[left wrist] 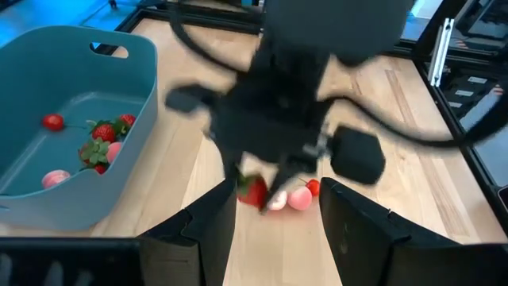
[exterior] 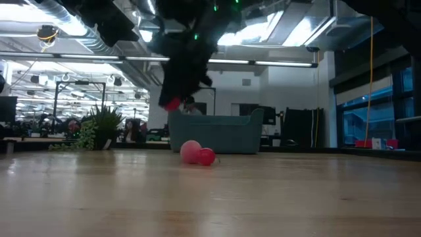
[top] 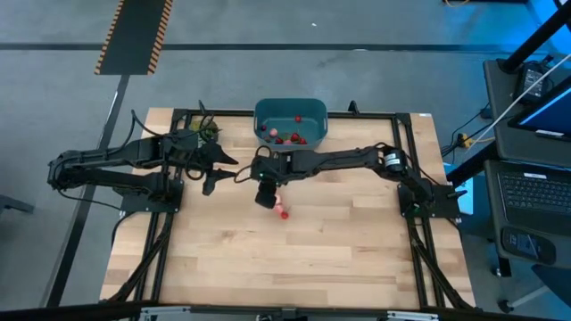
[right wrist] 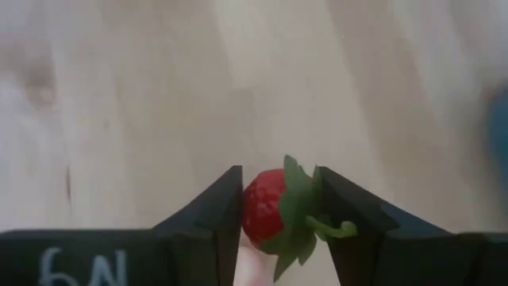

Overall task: Pick and placing Produce into tupperware
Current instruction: Put the strawberry into the blue bin

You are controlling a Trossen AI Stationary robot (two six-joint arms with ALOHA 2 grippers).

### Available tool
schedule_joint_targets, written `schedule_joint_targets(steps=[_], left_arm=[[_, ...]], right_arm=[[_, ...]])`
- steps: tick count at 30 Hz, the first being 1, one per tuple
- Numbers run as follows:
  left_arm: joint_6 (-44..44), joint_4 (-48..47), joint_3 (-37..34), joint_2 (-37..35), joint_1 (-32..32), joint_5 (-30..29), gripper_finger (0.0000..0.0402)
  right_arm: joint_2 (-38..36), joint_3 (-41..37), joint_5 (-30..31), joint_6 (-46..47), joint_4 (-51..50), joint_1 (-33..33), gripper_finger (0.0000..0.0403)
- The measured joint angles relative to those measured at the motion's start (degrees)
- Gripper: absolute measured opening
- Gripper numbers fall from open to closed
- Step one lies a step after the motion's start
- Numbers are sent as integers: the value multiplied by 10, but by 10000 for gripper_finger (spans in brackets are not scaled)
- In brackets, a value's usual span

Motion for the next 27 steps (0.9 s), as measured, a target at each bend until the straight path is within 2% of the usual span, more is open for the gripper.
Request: schedule_joint_targets(steps=[5, 8, 14, 19, 23, 27], left_arm=[[0, 0, 0, 0, 0, 0, 174], [0, 0, 0, 0, 0, 0, 174], [0, 0, 0, 0, 0, 0, 174], [0, 0, 0, 0, 0, -2, 174], [0, 1, 0, 0, 0, -23, 174], [0, 1, 0, 0, 0, -32, 174]], right_arm=[[-1, 105, 68, -34, -149, -22, 146], [-1, 160, 102, -54, -204, -37, 148], [-5, 245, 113, -89, -284, -79, 145], [-62, 219, 113, -97, -288, -116, 148], [-78, 198, 111, -102, -258, -148, 144], [-79, 149, 66, -102, -217, -178, 148]])
